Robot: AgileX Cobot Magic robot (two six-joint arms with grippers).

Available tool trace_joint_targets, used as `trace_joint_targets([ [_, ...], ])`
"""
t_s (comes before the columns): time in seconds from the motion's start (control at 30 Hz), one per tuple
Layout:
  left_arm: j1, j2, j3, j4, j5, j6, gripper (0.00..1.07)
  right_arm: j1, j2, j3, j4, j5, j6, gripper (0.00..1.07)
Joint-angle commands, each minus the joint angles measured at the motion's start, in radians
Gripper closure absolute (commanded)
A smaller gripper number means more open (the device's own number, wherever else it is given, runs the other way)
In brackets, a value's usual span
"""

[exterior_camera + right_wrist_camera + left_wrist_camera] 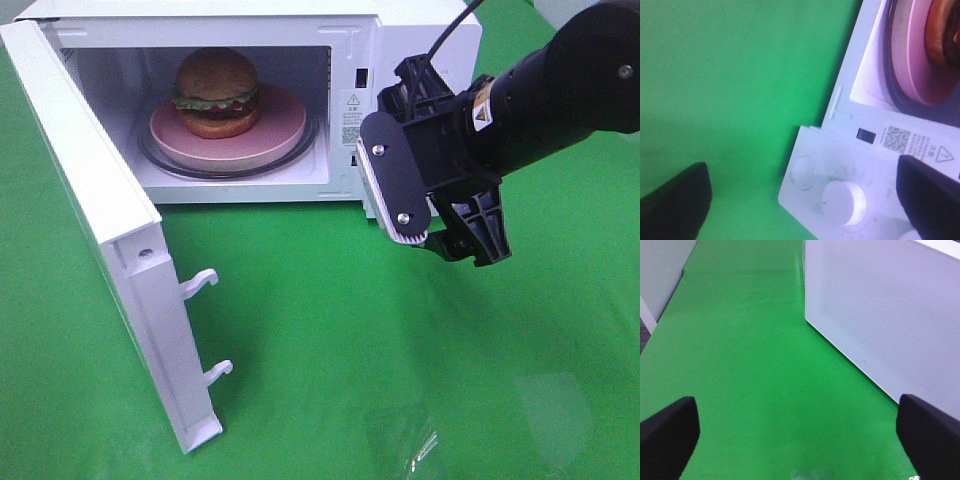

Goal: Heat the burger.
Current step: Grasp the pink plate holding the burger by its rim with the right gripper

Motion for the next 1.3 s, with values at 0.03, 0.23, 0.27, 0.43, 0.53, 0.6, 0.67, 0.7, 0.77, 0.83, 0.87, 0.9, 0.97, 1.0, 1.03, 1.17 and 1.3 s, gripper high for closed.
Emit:
trace_joint_targets([
  [0.03,0.0,-0.023,0.003,-0.006,-0.003,-0.002,0.07,0.016,0.006,-0.032,-0.005,-0.001,0.016,0.08],
  [0.23,0.0,-0.023,0.003,-0.006,-0.003,-0.002,0.07,0.02,0.098,-0.129,-0.006,0.009,0.016,0.09],
  [0.27,0.0,-0.023,0.003,-0.006,-0.003,-0.002,0.07,0.02,0.098,-0.129,-0.006,0.009,0.016,0.09],
  [0.43,0.0,-0.023,0.003,-0.006,-0.003,-0.002,0.07,0.032,0.159,-0.194,-0.005,0.007,0.016,0.09],
  [0.53,0.0,-0.023,0.003,-0.006,-0.003,-0.002,0.07,0.046,0.203,-0.241,-0.004,0.009,0.016,0.1],
  [0.6,0.0,-0.023,0.003,-0.006,-0.003,-0.002,0.07,0.057,0.236,-0.273,-0.004,0.01,0.017,0.1],
  [0.67,0.0,-0.023,0.003,-0.006,-0.003,-0.002,0.07,0.058,0.27,-0.31,-0.003,0.01,0.017,0.1],
  [0.7,0.0,-0.023,0.003,-0.006,-0.003,-0.002,0.07,0.058,0.27,-0.31,-0.003,0.01,0.017,0.1],
  [0.77,0.0,-0.023,0.003,-0.006,-0.003,-0.002,0.07,0.066,0.303,-0.344,0.001,0.01,0.022,0.11],
  [0.83,0.0,-0.023,0.003,-0.006,-0.003,-0.002,0.07,0.066,0.335,-0.378,0.003,0.013,0.024,0.11],
  [0.87,0.0,-0.023,0.003,-0.006,-0.003,-0.002,0.07,0.066,0.361,-0.407,0.005,0.015,0.027,0.11],
  [0.9,0.0,-0.023,0.003,-0.006,-0.003,-0.002,0.07,0.066,0.361,-0.407,0.005,0.015,0.027,0.11],
  [0.97,0.0,-0.023,0.003,-0.006,-0.003,-0.002,0.07,0.066,0.411,-0.458,0.005,0.021,0.035,0.11],
  [1.0,0.0,-0.023,0.003,-0.006,-0.003,-0.002,0.07,0.066,0.411,-0.458,0.005,0.021,0.035,0.11],
  [1.03,0.0,-0.023,0.003,-0.006,-0.003,-0.002,0.07,0.066,0.434,-0.478,0.005,0.024,0.035,0.12],
  [1.17,0.0,-0.023,0.003,-0.006,-0.003,-0.002,0.07,0.066,0.468,-0.51,0.013,0.027,0.035,0.12],
  [1.3,0.0,-0.023,0.003,-0.006,-0.003,-0.002,0.07,0.066,0.51,-0.562,0.026,0.035,0.035,0.13],
])
